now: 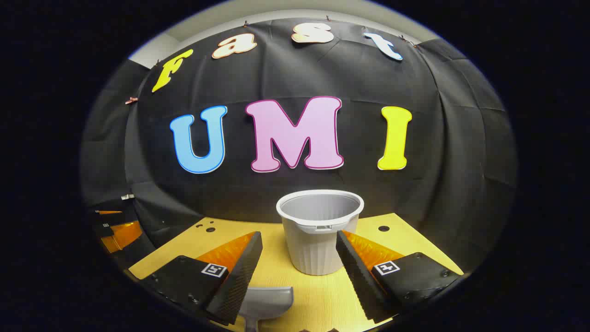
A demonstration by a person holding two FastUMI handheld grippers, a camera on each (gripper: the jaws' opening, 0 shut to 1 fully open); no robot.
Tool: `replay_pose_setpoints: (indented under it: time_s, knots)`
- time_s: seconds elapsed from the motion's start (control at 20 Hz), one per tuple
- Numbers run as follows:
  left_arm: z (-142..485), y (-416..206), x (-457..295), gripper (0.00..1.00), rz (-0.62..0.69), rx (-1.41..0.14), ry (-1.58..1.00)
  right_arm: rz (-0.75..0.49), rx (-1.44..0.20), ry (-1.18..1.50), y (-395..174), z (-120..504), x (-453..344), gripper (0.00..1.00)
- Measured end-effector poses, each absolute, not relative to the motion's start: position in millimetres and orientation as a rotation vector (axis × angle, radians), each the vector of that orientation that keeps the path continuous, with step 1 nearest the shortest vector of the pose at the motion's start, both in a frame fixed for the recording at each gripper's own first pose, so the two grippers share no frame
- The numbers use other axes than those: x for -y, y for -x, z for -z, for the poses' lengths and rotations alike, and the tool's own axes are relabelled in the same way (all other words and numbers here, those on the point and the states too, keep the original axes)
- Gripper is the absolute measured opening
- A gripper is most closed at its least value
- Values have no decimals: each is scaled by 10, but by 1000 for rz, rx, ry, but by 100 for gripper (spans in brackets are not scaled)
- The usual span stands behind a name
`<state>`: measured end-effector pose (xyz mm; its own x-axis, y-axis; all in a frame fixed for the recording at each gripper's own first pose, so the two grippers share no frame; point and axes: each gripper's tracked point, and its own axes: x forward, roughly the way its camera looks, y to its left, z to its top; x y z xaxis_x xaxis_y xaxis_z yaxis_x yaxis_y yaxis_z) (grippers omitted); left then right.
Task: Pick up the small broom and dustpan from the desktop, sweep the trash into the dustpan with the broom, and then empty the trash into the garbage bin.
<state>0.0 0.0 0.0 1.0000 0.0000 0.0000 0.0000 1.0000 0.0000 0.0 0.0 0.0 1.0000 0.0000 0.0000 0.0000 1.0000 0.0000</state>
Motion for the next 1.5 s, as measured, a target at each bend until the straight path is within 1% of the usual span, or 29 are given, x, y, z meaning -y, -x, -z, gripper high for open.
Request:
replay_pose_setpoints:
  time_s: [0.15,0.4,0.65,0.9,1.1,1.3,1.5]
  knots:
    - [129,-45,-86,96,15,-24,26,17,-52,5,34,126,-49,99]
    - [331,-57,-271,96,5,-61,62,21,-71,20,83,158,-140,99]
    - [440,-41,-382,96,4,-90,80,-3,-101,26,69,236,-326,100]
    - [584,-63,-362,96,38,-132,66,-43,-132,32,26,315,-525,100]
    - [785,-100,-397,96,50,-201,39,-44,-150,59,0,381,-566,99]
    - [1085,-116,-445,96,68,-306,71,-43,-172,62,-34,470,-599,99]
    - [1539,-125,-504,96,69,-454,105,-39,-224,44,-88,645,-628,100]
